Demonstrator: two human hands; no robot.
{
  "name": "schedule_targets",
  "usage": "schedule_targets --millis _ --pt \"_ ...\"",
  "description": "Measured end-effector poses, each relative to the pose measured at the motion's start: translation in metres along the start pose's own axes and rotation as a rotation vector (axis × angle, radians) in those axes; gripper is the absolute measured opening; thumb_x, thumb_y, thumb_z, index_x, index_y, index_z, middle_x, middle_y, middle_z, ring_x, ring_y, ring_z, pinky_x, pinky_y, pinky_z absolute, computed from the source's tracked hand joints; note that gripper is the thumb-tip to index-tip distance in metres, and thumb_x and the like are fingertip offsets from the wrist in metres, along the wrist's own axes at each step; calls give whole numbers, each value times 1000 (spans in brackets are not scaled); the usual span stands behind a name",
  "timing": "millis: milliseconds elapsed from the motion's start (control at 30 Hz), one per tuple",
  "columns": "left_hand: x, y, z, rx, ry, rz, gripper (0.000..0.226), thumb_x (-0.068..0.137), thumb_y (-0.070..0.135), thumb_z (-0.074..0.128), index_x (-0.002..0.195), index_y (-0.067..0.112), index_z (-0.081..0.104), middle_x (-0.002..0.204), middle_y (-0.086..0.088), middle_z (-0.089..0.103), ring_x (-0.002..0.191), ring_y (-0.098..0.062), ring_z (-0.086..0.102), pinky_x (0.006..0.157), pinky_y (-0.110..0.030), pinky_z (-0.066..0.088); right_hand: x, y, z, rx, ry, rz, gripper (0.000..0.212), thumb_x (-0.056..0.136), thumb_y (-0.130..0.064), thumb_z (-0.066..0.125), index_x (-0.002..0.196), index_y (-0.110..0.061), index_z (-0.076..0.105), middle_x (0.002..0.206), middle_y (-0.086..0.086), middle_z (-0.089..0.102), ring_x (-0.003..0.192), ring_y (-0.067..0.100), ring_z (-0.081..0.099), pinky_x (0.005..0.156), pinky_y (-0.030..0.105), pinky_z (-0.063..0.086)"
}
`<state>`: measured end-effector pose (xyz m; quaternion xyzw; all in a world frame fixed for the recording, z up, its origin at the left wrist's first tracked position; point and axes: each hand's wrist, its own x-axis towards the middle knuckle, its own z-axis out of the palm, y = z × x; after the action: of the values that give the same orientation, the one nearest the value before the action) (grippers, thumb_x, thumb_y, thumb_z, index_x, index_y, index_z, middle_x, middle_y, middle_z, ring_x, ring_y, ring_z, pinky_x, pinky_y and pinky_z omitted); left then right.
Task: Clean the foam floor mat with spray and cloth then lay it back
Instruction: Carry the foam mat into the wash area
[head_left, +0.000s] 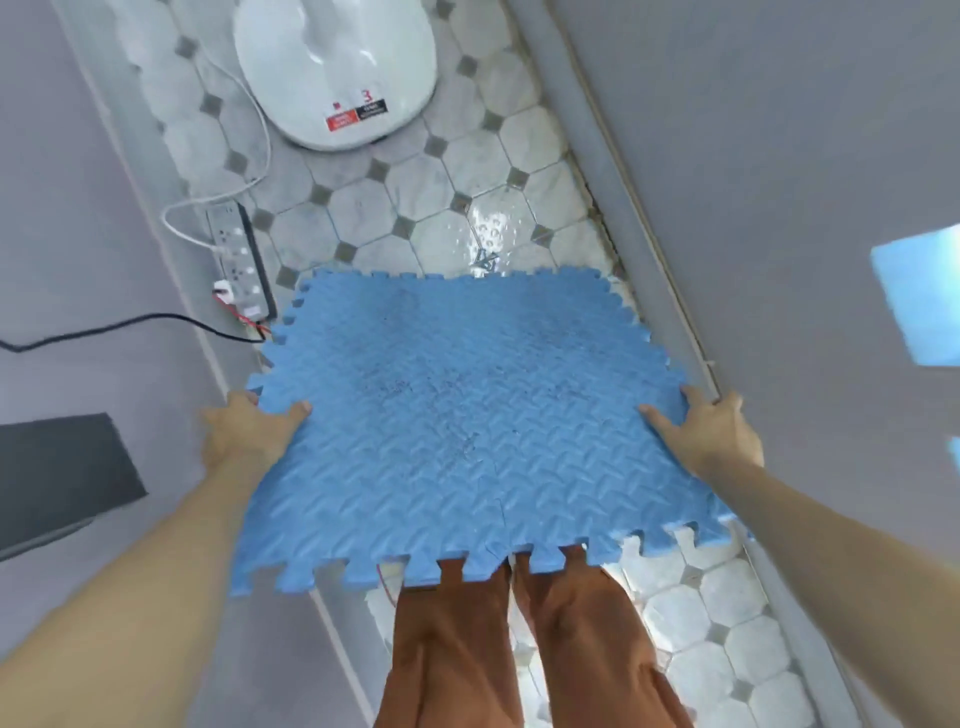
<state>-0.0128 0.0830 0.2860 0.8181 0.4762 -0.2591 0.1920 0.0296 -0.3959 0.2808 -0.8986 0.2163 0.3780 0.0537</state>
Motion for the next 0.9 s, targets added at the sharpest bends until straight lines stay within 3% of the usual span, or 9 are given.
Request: schedule_targets --millis 133,267,367,633,900 --pt "-40 3 -66 164 -130 103 81 72 58 73 135 13 48 135 -19 46 129 -33 42 101 -44 40 -86 29 -25 -43 -115 101 88 80 -83 36 146 -23 41 146 22 30 118 44 55 93 49 48" --pt "-83 20 -118 372 -244 247 87 66 67 70 133 14 50 131 -17 54 127 -33 45 101 -42 43 -166 62 -49 30 -162 171 88 81 -80 40 145 -20 43 144 23 33 118 43 54 93 48 48" --pt "-123 42 -137 510 -255 413 81 76 59 67 137 10 47 139 -18 48 129 -34 45 101 -39 40 -217 93 -61 114 -173 235 85 80 -80 42 142 -22 46 141 20 37 114 41 57 90 46 49" --pt "-231 105 -149 895 -293 781 87 81 75 42 148 20 33 154 -6 34 135 -31 39 108 -44 35 -348 185 -63 381 -157 473 79 84 -74 44 143 -22 45 140 19 41 115 36 56 89 43 48" --pt "-377 144 -98 1172 -245 1168 81 85 72 40 150 25 28 154 -8 29 135 -31 38 108 -45 33 -496 278 20 779 -149 780 89 82 -76 46 151 -21 35 138 20 50 122 34 53 92 40 46"
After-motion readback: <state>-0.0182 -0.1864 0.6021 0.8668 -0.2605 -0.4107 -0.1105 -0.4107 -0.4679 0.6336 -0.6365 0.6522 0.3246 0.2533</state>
